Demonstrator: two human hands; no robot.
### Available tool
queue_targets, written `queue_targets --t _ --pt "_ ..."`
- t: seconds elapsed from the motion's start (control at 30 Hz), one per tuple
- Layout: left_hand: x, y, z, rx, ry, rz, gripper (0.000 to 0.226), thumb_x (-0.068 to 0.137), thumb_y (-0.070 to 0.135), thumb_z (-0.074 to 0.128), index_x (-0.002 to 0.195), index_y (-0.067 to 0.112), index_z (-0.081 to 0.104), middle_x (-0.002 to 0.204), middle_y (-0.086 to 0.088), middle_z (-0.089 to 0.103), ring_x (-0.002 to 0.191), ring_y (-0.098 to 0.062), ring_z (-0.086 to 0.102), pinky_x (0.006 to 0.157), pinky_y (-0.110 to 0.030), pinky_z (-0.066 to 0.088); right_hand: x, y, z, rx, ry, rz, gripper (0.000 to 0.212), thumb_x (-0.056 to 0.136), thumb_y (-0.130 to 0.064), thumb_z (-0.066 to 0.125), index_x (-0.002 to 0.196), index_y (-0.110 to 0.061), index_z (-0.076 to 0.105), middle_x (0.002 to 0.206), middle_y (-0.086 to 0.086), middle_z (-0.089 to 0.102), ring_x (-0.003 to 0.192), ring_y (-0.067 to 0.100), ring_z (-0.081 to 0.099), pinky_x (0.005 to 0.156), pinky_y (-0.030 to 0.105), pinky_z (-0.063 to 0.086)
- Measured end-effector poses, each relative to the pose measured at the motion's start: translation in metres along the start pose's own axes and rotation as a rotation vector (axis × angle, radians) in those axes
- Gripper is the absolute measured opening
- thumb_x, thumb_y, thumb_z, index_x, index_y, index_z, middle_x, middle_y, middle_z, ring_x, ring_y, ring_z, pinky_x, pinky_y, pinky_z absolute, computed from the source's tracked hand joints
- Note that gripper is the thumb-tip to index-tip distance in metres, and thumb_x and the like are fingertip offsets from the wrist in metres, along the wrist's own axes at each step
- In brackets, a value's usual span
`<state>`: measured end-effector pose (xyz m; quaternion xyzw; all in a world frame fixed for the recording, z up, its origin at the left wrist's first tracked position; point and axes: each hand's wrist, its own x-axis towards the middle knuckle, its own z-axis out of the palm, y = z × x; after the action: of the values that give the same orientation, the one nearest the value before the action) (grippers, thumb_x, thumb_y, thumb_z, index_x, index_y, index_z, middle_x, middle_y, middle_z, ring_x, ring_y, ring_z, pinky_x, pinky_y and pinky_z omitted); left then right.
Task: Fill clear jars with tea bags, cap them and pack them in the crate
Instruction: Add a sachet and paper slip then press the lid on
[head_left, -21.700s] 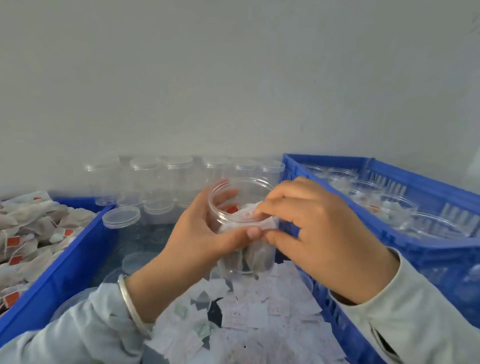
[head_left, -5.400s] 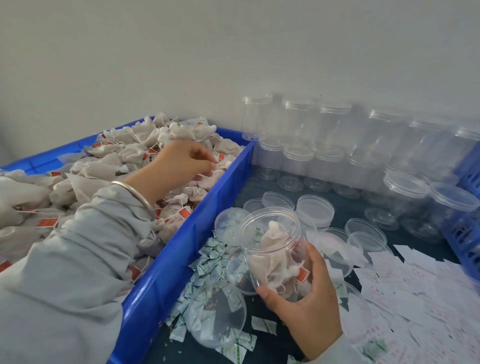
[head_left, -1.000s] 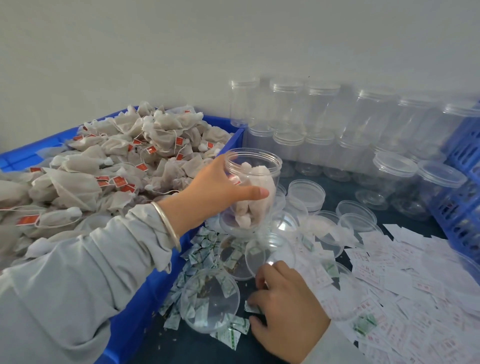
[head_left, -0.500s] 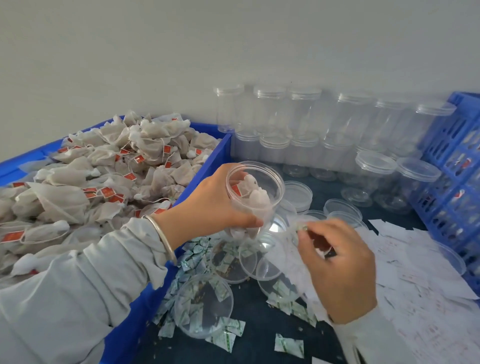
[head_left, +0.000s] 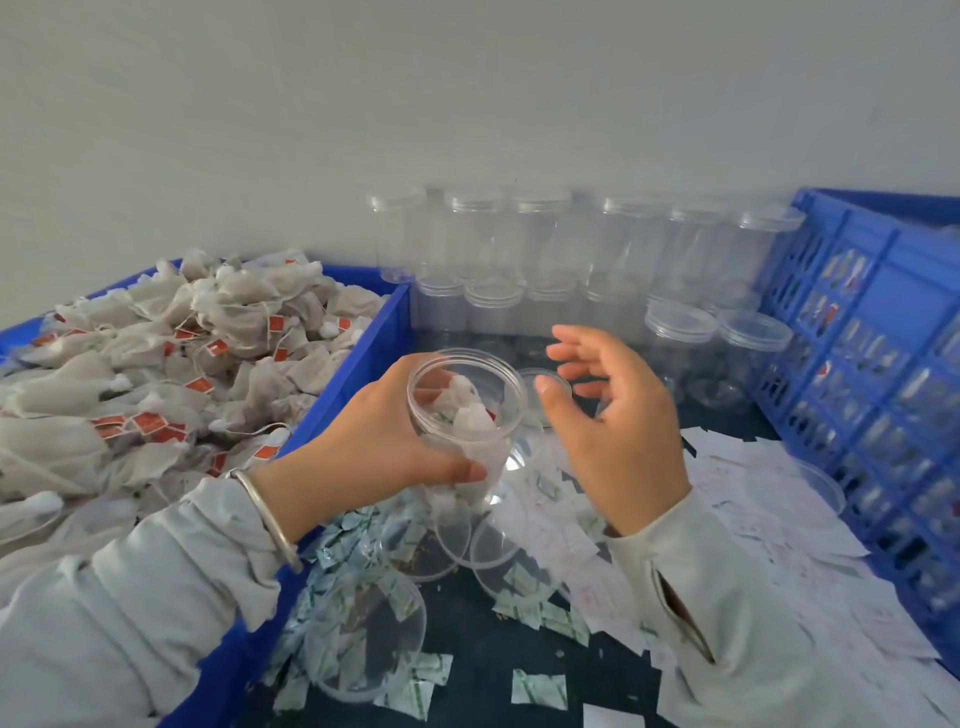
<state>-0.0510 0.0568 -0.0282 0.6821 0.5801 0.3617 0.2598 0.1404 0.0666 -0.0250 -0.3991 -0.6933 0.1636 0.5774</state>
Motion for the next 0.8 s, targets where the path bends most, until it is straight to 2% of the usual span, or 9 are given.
queue_targets --t 0.13,0.2,0.27,0.37,0.43,0.5,0.6,0.7,0.8 --pt "0.003 -0.003 0.0 -0.014 0.008 -0.035 0.089 0.037 0.056 0.085 0.114 0.047 0.041 0.111 0.028 0.053 0.107 0.007 0.05 0.089 -0.022 0.04 -0.006 0.036 -0.037 -0.088 0.021 0.136 0.028 0.084 -0.005 0.064 0.101 -0.026 0.061 0.09 -0.016 0.061 0.08 -0.009 0.057 0.071 0.001 0.04" --pt "0.003 -0.003 0.001 -0.01 0.008 -0.046 0.092 0.034 0.056 0.087 0.115 0.044 0.043 0.111 0.026 0.054 0.109 0.003 0.052 0.092 -0.027 0.042 -0.01 0.059 -0.056 -0.194 -0.048 0.256 0.022 0.086 -0.007 0.063 0.097 -0.026 0.063 0.087 -0.013 0.063 0.075 -0.009 0.057 0.065 0.0 0.039" --pt "0.004 -0.003 0.003 -0.007 0.002 -0.054 0.096 0.032 0.057 0.087 0.117 0.041 0.045 0.113 0.024 0.055 0.11 -0.001 0.054 0.095 -0.031 0.043 -0.019 0.082 -0.07 -0.358 -0.171 0.393 0.017 0.089 -0.012 0.062 0.101 -0.022 0.068 0.09 -0.007 0.065 0.075 -0.007 0.053 0.061 0.003 0.036" --pt "0.003 -0.001 0.004 -0.026 -0.008 -0.055 0.087 0.028 0.063 0.079 0.107 0.049 0.045 0.112 0.025 0.056 0.109 0.004 0.053 0.095 -0.029 0.043 -0.038 0.109 -0.075 -0.487 -0.268 0.516 0.019 0.089 -0.007 0.06 0.101 -0.018 0.07 0.101 0.0 0.067 0.081 0.005 0.055 0.074 0.016 0.041" --pt "0.002 -0.001 0.004 -0.025 -0.013 -0.059 0.084 0.027 0.065 0.077 0.103 0.052 0.045 0.111 0.027 0.056 0.108 0.006 0.053 0.093 -0.028 0.043 -0.049 0.12 -0.071 -0.575 -0.334 0.578 0.024 0.087 -0.005 0.056 0.101 -0.017 0.071 0.112 0.002 0.064 0.098 0.015 0.055 0.088 0.024 0.041" --pt "0.002 -0.003 0.003 -0.016 -0.015 -0.063 0.083 0.028 0.065 0.078 0.104 0.053 0.045 0.111 0.028 0.056 0.107 0.007 0.053 0.092 -0.026 0.042 -0.053 0.125 -0.067 -0.651 -0.435 0.61 0.028 0.084 -0.011 0.059 0.108 -0.018 0.07 0.12 0.002 0.06 0.113 0.02 0.05 0.096 0.028 0.039" --pt "0.003 -0.005 0.002 0.0 -0.003 -0.068 0.083 0.027 0.065 0.078 0.103 0.055 0.046 0.111 0.03 0.056 0.106 0.009 0.053 0.092 -0.026 0.042 -0.052 0.125 -0.065 -0.678 -0.549 0.597 0.045 0.08 -0.024 0.068 0.124 -0.021 0.061 0.129 0.0 0.052 0.121 0.019 0.045 0.1 0.027 0.034" --pt "0.004 -0.006 0.001 -0.004 0.002 -0.083 0.083 0.027 0.064 0.079 0.102 0.054 0.046 0.111 0.029 0.057 0.107 0.008 0.054 0.093 -0.028 0.043 -0.052 0.125 -0.066 -0.676 -0.545 0.574 0.047 0.081 -0.025 0.068 0.126 -0.02 0.06 0.128 0.0 0.055 0.117 0.018 0.05 0.097 0.026 0.037" --pt "0.003 -0.005 0.002 0.014 -0.013 -0.087 0.085 0.025 0.063 0.08 0.102 0.054 0.046 0.108 0.031 0.058 0.102 0.013 0.054 0.084 -0.018 0.042 -0.052 0.126 -0.066 -0.663 -0.491 0.562 0.034 0.086 -0.023 0.064 0.119 -0.018 0.065 0.117 0.0 0.063 0.103 0.016 0.056 0.086 0.023 0.041"
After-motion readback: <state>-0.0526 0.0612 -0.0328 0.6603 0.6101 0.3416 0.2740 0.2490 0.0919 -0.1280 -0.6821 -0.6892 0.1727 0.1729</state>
